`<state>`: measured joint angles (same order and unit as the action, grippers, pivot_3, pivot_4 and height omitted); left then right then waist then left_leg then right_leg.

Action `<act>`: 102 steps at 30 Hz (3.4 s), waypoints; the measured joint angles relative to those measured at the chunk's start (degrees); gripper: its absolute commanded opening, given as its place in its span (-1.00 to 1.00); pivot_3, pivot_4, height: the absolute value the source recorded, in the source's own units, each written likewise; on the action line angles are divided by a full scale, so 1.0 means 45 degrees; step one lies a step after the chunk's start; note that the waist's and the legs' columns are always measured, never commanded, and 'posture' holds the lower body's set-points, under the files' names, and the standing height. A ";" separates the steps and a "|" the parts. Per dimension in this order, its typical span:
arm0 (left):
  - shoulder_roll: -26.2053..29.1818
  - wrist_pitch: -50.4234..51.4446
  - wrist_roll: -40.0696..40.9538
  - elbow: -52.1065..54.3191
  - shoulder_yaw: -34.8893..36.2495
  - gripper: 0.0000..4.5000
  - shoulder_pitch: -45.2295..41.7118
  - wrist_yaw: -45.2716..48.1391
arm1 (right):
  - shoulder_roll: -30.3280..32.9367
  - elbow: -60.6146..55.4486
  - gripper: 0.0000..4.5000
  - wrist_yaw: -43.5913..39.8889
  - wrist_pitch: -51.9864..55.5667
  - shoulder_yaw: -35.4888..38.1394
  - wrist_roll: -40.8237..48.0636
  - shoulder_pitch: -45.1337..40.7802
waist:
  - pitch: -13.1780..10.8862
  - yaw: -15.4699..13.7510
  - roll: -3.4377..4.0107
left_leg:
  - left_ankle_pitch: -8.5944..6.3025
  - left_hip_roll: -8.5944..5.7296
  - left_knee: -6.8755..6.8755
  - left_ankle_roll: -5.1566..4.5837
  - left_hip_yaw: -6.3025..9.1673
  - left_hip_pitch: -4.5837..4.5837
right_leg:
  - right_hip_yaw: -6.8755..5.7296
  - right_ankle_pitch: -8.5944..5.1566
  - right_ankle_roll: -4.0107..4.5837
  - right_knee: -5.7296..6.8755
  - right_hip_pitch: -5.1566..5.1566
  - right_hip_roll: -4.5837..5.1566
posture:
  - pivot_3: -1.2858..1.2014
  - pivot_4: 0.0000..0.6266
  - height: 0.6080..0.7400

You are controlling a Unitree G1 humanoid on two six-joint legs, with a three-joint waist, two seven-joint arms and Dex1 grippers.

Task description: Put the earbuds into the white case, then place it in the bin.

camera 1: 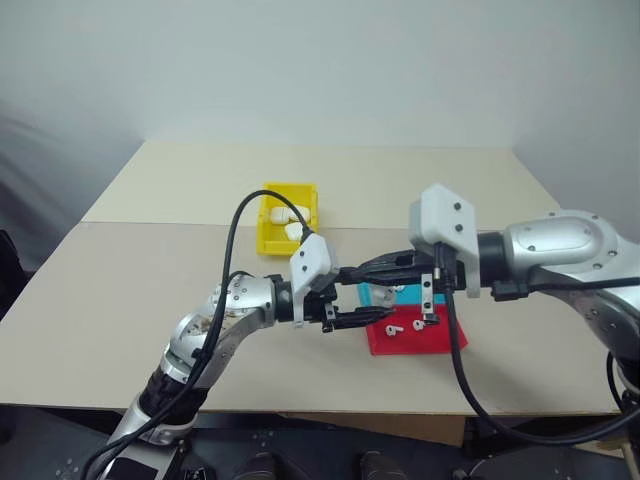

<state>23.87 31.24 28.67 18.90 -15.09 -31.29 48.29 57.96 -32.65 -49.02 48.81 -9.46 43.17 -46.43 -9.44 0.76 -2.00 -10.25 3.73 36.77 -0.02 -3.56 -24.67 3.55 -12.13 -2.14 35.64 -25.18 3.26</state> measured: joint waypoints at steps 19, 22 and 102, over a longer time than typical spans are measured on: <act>0.0016 0.0251 0.0147 0.0582 0.0671 0.22 0.0403 -0.0310 | -0.1150 0.0123 -0.98 0.0363 0.0376 0.1422 -0.0327 -0.0096 | 0.0000 0.0018 0.0001 | 0.0002 0.0003 0.0015 -0.0001 0.0003 0.0025 | 0.0006 0.0003 0.0004 0.0046 0.0004 -0.0013 | 0.03 -0.52 1.00; -0.0114 0.0246 0.0142 0.0566 0.0657 0.22 0.0294 -0.0273 | -0.1453 0.0112 -0.98 0.0302 0.0376 0.1274 -0.0331 -0.0544 | 0.0000 0.0016 0.0002 | 0.0002 0.0002 0.0016 -0.0001 0.0002 0.0022 | 0.0008 0.0004 0.0003 0.0046 0.0003 -0.0011 | 0.03 -0.52 1.00; 0.3339 -0.0930 0.1015 -0.0823 0.5327 0.97 0.2759 0.0220 | -0.1858 -0.1109 -1.00 0.1102 -0.1842 0.5243 -0.0430 0.8402 | 0.0004 0.0092 0.0004 | 0.0009 0.0009 0.0014 0.0009 -0.0009 0.0122 | 0.0000 0.0013 0.0010 0.0063 0.0079 0.0000 | 0.03 -0.52 1.00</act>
<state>38.90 27.06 33.24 15.20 8.88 -18.87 49.28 49.60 -37.64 -44.06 40.52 14.13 41.23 -8.62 -9.42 1.17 -1.98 -10.21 3.77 36.84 0.02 -3.60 -24.12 3.55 -12.07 -2.10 35.92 -24.83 3.26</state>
